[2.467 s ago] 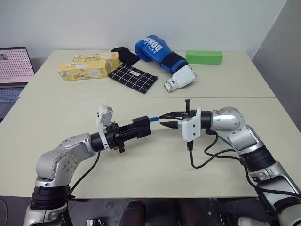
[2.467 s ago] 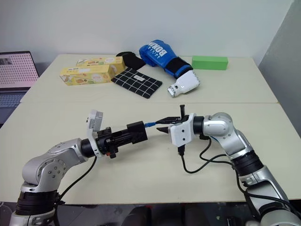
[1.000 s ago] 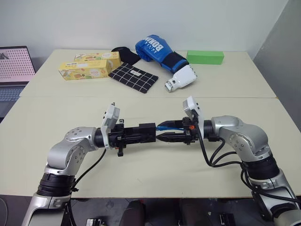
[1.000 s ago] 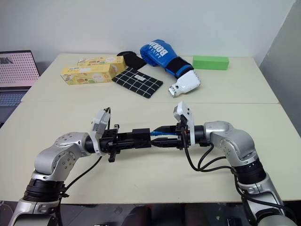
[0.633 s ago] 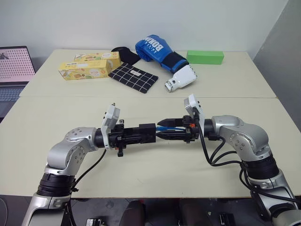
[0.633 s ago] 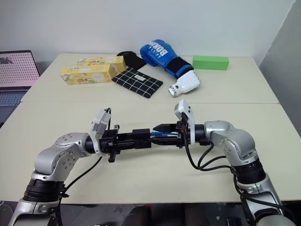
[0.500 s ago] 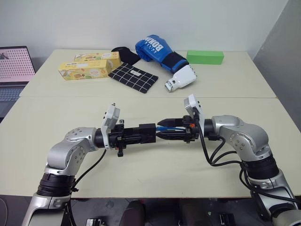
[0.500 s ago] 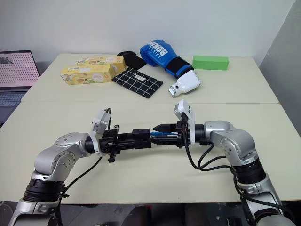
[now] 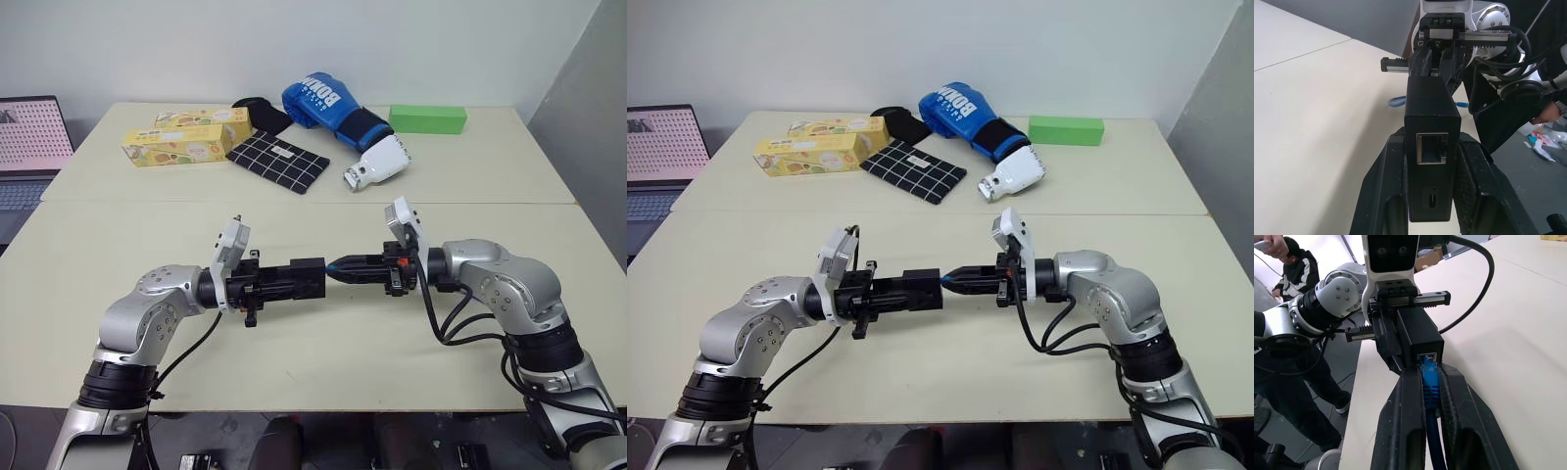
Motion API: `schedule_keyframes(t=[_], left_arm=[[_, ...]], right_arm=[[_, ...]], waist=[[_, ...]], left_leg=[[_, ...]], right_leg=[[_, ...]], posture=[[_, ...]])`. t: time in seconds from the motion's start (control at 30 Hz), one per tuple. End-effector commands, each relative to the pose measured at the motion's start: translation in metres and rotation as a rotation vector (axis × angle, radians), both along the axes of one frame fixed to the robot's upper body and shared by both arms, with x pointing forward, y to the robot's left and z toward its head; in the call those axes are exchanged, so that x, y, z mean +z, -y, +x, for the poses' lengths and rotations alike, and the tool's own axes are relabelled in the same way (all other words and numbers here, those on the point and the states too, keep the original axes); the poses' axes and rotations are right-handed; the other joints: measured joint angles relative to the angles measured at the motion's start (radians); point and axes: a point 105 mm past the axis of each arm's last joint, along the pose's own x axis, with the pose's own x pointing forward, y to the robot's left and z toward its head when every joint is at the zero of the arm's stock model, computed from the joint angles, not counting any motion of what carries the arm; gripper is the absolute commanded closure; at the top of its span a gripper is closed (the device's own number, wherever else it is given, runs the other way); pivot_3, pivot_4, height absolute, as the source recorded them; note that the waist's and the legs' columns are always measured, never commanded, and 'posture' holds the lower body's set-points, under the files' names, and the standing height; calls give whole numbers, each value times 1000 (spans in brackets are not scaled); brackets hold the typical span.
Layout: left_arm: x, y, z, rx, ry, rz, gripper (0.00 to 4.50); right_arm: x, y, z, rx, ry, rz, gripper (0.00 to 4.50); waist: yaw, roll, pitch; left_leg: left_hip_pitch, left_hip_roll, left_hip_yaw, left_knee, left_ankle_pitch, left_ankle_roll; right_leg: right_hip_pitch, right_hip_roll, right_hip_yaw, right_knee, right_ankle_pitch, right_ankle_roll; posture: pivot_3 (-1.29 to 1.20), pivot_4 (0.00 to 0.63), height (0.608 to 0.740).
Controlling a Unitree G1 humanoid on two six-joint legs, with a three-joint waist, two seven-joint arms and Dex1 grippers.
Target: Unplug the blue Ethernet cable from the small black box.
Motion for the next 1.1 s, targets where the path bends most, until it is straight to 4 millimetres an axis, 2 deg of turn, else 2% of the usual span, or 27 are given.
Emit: schedule_keyframes(t=[0.03, 0.2, 0.37, 0.57, 0.67, 0.8, 0.87, 1.0, 1.07, 1.1], left_arm=[[9, 4, -6, -38, 41, -18, 3712], [7, 2, -9, -44, 38, -17, 3712], [2, -7, -2, 34, 36, -17, 3712], [-1, -14, -10, 60, 20, -24, 3712], [-2, -23, -7, 121, 17, -19, 3712], [-3, -31, 3, 240, 17, -30, 3712], [-5, -31, 2, 254, 0, -21, 3712], [-8, -30, 3, 301, -16, -13, 3712], [-7, -31, 7, 335, -3, -8, 3712], [-7, -31, 8, 350, -3, -15, 3712]], right_arm=[[7, -1, -1, 30, 40, -15, 4393], [4, 0, -3, 61, 14, -43, 4404], [-2, 11, -2, 48, -40, -61, 4410], [-7, 32, 8, -38, -58, -84, 4421], [-11, 46, 21, -137, -42, -89, 4422], [-34, 78, 77, -511, 190, -206, 4422], [-46, 94, 96, -641, 277, -284, 4422], [-67, 99, 102, -707, 272, -301, 4422], [-71, 95, 100, -703, 243, -283, 3717], [-71, 93, 97, -689, 230, -269, 3619]], waist=[[0, 0, 0], [0, 0, 0], [0, 0, 0], [0, 0, 0], [0, 0, 0], [0, 0, 0], [0, 0, 0], [0, 0, 0], [0, 0, 0], [0, 0, 0]], left_leg=[[0, 0, 0, 0, 0, 0], [0, 0, 0, 0, 0, 0], [0, 0, 0, 0, 0, 0], [0, 0, 0, 0, 0, 0], [-1, 0, 0, 0, 0, 0], [-1, 0, 0, 0, 0, 0], [0, 0, 1, 1, 0, 0], [-3, 0, 3, 0, 0, 0], [-6, 1, 3, 0, 0, -1], [-6, 1, 3, 0, 0, -1]], right_leg=[[0, 0, 0, 0, 0, 0], [0, 0, 0, 0, 0, 0], [0, 0, 0, 0, 0, 0], [0, 0, 0, 0, 0, 0], [-1, 0, 0, 0, 0, 0], [-1, 0, 0, 0, 0, 0], [0, 0, 1, 0, 0, 0], [-4, -1, 2, 1, 0, 0], [-7, -1, 2, 1, 0, 0], [-7, -1, 2, 1, 0, 0]], posture=[[0, 150, 740], [0, 150, 740], [0, 150, 740], [0, 150, 740], [0, 150, 740], [0, 150, 740], [0, 150, 740], [0, 150, 740], [0, 150, 740], [0, 150, 740]])
